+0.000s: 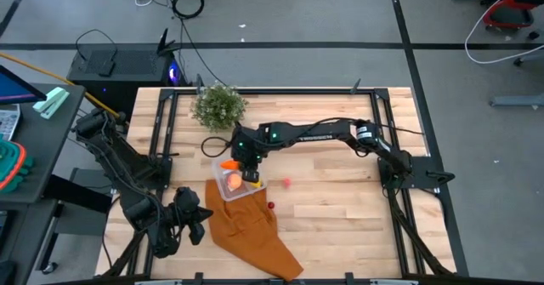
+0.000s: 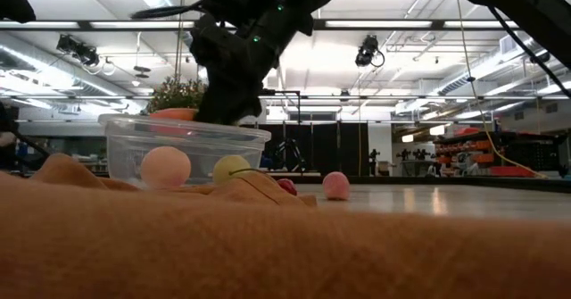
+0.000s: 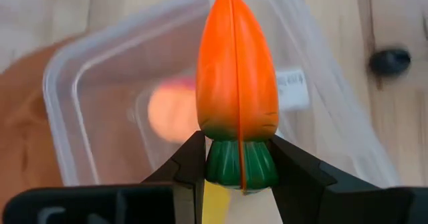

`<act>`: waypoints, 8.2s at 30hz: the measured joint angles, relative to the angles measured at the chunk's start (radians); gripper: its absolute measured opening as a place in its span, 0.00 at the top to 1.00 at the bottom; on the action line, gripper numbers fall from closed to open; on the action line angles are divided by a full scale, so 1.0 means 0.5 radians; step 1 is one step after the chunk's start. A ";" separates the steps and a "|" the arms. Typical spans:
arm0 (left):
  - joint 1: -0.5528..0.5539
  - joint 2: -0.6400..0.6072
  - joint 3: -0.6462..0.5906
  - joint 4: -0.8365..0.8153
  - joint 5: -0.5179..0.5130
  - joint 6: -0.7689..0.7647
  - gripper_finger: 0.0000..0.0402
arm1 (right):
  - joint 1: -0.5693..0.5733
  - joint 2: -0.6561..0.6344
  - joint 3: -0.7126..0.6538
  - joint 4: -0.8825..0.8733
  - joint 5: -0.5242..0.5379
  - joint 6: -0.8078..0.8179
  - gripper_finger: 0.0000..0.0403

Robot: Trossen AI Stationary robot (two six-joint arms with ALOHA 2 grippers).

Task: Pick and placing Produce into tupperware
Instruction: Put the orange carrot into the bin, then put the red cherry into the bin

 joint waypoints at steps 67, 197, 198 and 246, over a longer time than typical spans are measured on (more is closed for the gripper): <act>0.000 0.001 0.000 -0.007 -0.037 0.007 0.97 | -0.012 0.132 -0.020 0.035 0.052 -0.062 0.76; 0.910 0.871 0.486 0.951 0.511 2.146 0.83 | 0.407 -2.388 -2.466 0.315 0.522 1.257 0.57; 0.920 0.885 0.493 0.931 0.509 2.132 0.83 | 0.407 -2.388 -2.466 0.315 0.525 1.256 0.57; 1.070 1.182 0.778 0.549 0.600 2.112 0.56 | 0.407 -2.388 -2.464 0.353 0.582 1.246 0.57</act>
